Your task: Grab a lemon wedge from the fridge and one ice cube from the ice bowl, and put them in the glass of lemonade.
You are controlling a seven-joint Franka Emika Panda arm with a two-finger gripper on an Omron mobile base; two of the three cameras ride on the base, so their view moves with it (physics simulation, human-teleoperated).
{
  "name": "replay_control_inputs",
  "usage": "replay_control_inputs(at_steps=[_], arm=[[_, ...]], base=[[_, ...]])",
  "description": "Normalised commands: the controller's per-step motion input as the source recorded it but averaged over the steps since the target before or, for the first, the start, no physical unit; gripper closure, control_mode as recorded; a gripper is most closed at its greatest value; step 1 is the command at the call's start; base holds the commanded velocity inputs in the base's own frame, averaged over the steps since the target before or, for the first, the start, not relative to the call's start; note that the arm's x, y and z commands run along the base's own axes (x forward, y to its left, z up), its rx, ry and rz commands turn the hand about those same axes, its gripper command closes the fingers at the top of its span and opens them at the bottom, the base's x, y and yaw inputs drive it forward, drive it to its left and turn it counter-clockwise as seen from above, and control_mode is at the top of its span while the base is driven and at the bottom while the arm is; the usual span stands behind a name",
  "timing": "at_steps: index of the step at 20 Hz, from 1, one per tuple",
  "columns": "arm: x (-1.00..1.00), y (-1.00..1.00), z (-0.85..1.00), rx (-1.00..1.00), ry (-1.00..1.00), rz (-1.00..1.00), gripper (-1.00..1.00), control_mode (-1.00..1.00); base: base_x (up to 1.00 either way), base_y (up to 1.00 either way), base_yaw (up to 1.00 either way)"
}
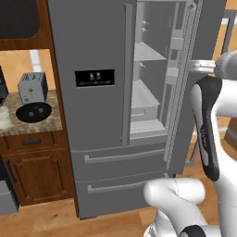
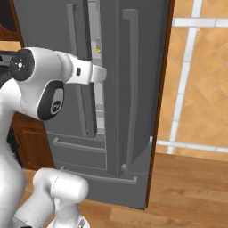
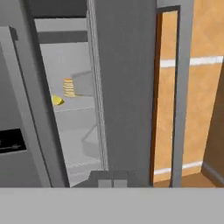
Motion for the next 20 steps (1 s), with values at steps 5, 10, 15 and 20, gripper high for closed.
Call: replay_control_inputs(at_steps=[5, 10, 15, 20], arm=[[0.21, 1.0, 0.14, -0.45, 0.14, 0.0, 1.0, -1.0], [0.64, 0.95, -0.01, -0.52, 0.26, -0.02, 1.0, -1.0], [1.0, 0.63, -0.14, -0.4, 0.19, -0.13, 1.0, -1.0], [0.92, 0.33, -0.52, -0.28, 0.07, -0.22, -1.0, -1.0]], base=[[0.0, 0.0, 0.0], [0.0, 0.0, 0.0], [0.0, 0.0, 0.0], [0.0, 0.0, 0.0]])
